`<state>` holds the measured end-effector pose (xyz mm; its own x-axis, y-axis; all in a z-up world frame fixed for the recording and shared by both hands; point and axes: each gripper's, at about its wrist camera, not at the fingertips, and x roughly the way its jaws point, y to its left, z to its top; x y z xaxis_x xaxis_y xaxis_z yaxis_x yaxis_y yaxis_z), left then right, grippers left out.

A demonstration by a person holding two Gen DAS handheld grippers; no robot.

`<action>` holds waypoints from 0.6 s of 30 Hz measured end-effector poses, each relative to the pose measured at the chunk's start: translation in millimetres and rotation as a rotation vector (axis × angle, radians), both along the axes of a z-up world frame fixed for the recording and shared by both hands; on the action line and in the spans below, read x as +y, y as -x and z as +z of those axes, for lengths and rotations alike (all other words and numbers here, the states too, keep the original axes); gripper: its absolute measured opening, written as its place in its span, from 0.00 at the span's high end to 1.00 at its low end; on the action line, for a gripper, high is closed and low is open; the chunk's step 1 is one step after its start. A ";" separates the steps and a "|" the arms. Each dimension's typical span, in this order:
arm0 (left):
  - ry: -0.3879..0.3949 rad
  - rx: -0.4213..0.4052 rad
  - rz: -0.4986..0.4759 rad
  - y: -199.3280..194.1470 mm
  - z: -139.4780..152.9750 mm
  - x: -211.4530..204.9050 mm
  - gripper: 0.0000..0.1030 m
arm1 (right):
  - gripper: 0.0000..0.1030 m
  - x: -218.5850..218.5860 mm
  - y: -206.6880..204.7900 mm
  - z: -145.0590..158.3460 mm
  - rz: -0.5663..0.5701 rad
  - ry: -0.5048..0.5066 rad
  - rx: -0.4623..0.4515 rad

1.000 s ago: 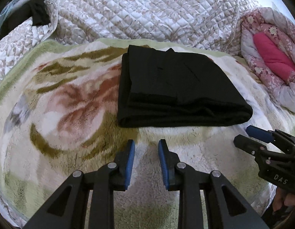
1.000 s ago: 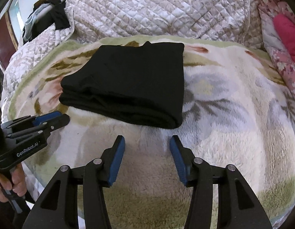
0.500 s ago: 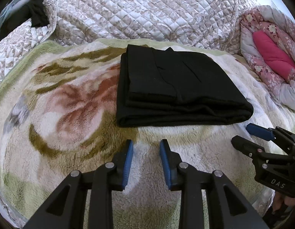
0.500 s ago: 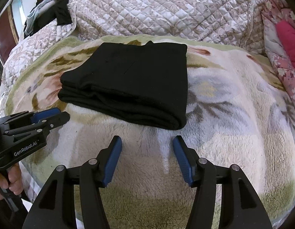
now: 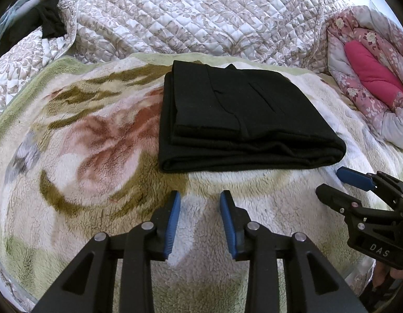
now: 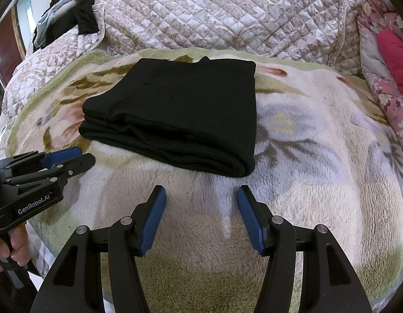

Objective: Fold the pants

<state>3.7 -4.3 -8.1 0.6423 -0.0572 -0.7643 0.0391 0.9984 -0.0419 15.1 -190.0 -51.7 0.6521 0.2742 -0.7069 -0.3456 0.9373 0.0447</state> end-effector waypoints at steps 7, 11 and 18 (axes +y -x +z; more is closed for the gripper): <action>-0.001 0.000 0.000 0.0 -0.3 -0.1 0.66 | 0.44 0.1 -0.2 0.2 0.000 0.001 -0.001; -0.005 0.000 0.000 0.0 -0.7 -1.2 0.66 | 0.44 0.5 0.1 0.1 -0.001 0.001 -0.001; -0.006 0.001 0.000 -0.2 -1.1 -1.5 0.65 | 0.44 0.8 0.2 0.1 -0.001 0.001 -0.001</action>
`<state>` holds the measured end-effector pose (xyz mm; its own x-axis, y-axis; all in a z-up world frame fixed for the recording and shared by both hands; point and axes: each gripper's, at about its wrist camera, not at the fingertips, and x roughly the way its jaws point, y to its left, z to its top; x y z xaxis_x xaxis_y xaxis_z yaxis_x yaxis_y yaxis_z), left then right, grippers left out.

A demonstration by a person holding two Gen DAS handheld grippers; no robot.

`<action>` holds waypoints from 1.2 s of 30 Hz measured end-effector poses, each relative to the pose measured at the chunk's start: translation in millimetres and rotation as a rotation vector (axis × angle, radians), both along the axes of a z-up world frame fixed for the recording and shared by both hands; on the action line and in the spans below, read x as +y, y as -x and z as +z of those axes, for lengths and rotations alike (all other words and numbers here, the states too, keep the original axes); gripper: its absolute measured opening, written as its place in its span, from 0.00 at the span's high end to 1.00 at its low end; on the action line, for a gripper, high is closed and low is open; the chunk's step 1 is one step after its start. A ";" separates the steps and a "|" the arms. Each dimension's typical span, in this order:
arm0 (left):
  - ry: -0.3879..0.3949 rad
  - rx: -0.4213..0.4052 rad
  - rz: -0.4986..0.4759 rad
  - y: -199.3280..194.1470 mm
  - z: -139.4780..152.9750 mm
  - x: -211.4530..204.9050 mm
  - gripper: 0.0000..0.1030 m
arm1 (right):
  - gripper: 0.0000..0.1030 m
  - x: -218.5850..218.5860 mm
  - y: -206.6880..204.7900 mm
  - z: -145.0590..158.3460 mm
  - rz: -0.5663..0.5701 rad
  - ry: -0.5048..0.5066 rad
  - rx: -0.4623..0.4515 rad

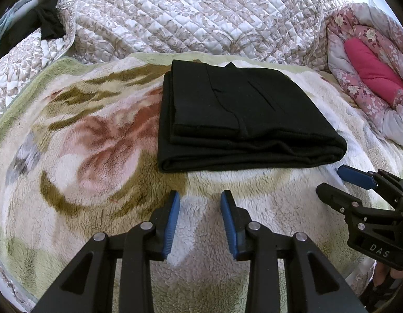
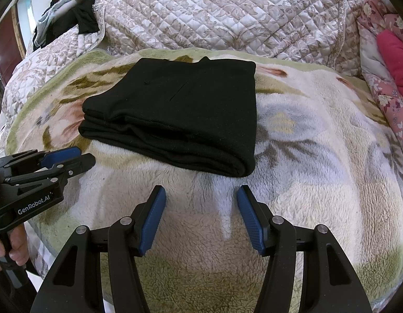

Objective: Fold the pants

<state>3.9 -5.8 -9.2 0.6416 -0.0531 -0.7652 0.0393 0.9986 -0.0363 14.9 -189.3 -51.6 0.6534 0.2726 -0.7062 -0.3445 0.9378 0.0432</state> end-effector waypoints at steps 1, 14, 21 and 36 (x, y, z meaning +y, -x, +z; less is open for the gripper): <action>0.000 0.000 0.000 -0.1 0.2 -0.1 0.65 | 0.44 -0.1 0.0 0.0 0.000 0.000 0.000; 0.042 0.021 -0.029 0.1 -0.5 0.1 0.48 | 0.44 -0.4 0.1 0.0 0.000 0.001 -0.002; 0.017 0.021 -0.035 1.3 0.0 -4.6 0.48 | 0.44 -0.6 -0.1 -0.1 -0.001 0.002 -0.002; 0.015 0.022 -0.034 1.5 -0.1 -4.3 0.47 | 0.44 0.3 0.5 -0.1 -0.002 0.003 -0.004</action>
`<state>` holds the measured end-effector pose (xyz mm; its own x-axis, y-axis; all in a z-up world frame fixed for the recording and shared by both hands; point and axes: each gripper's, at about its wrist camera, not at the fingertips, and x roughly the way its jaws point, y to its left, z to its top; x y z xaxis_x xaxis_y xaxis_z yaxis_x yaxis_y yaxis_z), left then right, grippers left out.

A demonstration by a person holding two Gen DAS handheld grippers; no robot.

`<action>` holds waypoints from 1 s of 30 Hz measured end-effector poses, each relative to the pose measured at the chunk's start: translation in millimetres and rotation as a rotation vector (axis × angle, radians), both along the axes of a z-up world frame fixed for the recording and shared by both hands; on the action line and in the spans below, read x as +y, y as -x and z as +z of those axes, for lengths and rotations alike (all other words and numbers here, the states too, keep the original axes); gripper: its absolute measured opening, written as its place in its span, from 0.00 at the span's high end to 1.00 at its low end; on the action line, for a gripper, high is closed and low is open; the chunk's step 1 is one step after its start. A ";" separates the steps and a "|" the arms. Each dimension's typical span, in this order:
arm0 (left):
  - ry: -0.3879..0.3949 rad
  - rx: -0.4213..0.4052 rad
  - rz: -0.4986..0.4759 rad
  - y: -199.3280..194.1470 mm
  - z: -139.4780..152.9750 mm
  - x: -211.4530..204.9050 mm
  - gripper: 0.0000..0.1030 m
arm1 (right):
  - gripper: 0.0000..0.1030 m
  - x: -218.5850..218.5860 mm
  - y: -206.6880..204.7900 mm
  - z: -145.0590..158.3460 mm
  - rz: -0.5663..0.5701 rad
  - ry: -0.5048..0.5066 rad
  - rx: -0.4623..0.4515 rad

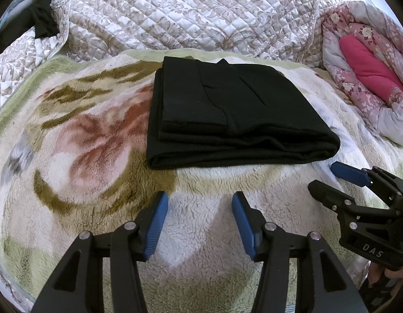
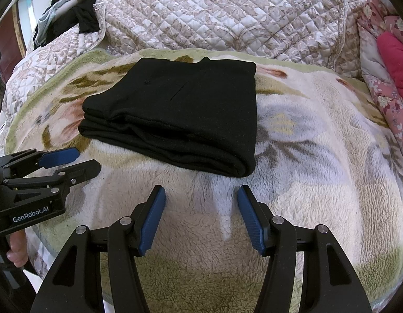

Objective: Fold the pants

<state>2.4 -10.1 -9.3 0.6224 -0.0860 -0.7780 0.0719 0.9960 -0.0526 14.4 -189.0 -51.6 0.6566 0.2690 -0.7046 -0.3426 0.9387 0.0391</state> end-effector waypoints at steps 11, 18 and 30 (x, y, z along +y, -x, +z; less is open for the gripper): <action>-0.002 0.001 -0.001 -0.4 -0.4 -0.3 0.46 | 0.43 0.3 0.0 0.3 -0.001 0.001 -0.001; -0.004 0.001 -0.001 -0.1 -0.4 -1.0 0.46 | 0.43 0.3 0.3 0.4 -0.001 0.002 -0.002; -0.004 0.002 0.000 0.2 -0.3 -0.8 0.46 | 0.43 0.6 0.6 0.6 0.000 0.004 -0.004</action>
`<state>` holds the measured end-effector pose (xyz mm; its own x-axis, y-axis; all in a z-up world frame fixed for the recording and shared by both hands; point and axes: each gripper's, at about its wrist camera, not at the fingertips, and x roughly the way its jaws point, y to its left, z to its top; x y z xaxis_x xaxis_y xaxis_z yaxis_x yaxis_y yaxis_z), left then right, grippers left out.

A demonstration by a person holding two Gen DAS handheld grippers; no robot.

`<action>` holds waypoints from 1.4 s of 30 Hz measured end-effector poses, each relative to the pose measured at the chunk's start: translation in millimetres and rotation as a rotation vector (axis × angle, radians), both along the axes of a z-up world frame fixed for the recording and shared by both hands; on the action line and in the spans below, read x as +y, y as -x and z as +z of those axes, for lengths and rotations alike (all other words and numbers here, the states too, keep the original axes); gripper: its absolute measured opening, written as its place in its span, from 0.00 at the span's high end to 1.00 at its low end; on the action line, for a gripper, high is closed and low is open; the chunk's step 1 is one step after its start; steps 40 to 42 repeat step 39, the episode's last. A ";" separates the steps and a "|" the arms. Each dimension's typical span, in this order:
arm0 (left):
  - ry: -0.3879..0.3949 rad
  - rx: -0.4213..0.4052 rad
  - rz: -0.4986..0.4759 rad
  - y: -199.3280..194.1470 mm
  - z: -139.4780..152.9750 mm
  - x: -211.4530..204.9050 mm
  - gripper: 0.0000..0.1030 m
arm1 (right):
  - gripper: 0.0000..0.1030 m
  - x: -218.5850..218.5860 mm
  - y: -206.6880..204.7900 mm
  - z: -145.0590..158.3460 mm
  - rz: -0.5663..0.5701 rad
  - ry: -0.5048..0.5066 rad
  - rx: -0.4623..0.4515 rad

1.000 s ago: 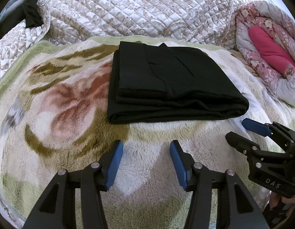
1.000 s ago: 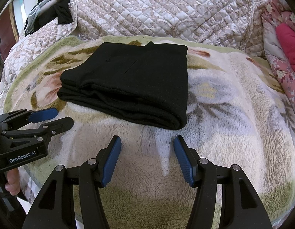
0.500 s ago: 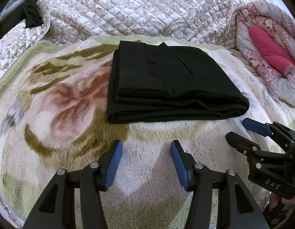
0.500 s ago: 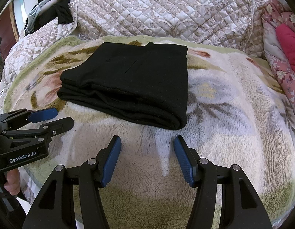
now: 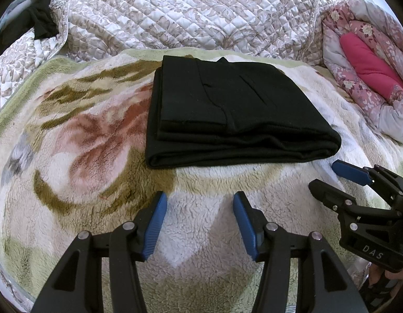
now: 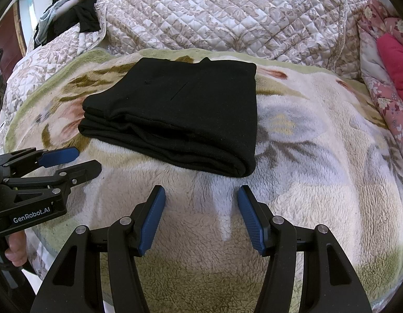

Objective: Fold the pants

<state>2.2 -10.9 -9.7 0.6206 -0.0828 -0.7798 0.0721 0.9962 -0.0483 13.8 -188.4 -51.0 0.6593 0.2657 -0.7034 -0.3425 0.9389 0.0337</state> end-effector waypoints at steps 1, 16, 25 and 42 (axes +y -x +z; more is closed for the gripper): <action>0.000 0.000 0.000 -0.4 0.0 -0.7 0.46 | 0.43 0.0 0.0 0.0 0.000 0.000 0.000; -0.003 0.000 -0.001 -1.0 0.1 -1.3 0.45 | 0.43 0.7 1.4 -0.5 0.000 0.002 -0.003; -0.004 0.000 -0.001 -0.8 0.1 -1.2 0.45 | 0.42 -2.9 -0.9 -0.6 0.002 0.008 -0.020; 0.002 -0.009 0.003 0.4 -0.8 -0.3 0.43 | 0.42 0.9 2.1 -2.7 0.002 0.013 -0.026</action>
